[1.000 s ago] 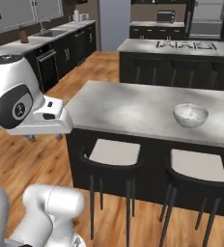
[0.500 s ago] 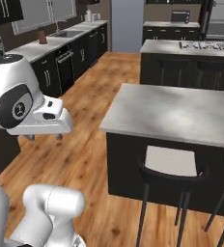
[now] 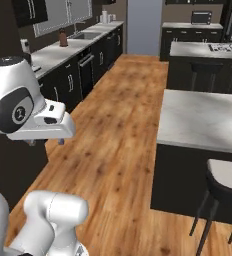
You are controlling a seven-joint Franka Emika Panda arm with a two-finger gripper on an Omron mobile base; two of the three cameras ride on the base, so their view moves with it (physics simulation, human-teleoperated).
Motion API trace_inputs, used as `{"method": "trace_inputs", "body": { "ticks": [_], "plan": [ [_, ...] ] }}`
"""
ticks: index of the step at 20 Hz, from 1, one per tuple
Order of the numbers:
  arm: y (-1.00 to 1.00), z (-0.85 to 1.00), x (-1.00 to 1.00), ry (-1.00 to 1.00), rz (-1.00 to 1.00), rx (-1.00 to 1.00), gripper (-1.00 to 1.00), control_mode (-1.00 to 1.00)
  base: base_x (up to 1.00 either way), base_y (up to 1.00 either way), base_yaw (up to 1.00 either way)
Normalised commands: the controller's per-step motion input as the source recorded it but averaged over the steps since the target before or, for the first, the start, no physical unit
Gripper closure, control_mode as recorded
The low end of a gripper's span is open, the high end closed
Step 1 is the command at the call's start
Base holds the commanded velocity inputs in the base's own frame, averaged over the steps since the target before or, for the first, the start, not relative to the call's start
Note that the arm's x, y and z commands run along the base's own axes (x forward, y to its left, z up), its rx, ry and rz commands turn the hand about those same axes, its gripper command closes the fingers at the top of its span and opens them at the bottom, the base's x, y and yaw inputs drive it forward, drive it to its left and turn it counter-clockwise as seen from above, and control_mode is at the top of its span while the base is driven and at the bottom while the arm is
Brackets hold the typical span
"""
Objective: There is a bowl on the dining counter. Grab a lemon wedge from the fridge and place it in the bowl. Then get the liquor bottle and glass cup from the cabinet and place them next to the bowl.
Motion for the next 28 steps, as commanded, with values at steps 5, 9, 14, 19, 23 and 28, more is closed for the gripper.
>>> {"method": "trace_inputs", "body": {
  "ticks": [5,9,14,19,23,28],
  "plan": [
    [0.0,0.0,0.0,0.0,0.0,0.0,-1.0,1.0,0.67,0.69,-0.05],
    [0.0,0.0,0.0,0.0,0.0,0.0,-1.0,1.0,1.0,0.34,-0.13],
    [0.0,0.0,0.0,0.0,0.0,0.0,-1.0,1.0,1.0,0.29,-0.17],
    [0.0,0.0,0.0,0.0,0.0,0.0,-1.0,1.0,1.0,0.33,-0.17],
    [0.0,0.0,0.0,0.0,0.0,0.0,-1.0,1.0,1.0,0.38,-0.16],
    [0.0,0.0,0.0,0.0,0.0,0.0,-1.0,1.0,1.0,0.42,-0.13]
  ]
}}
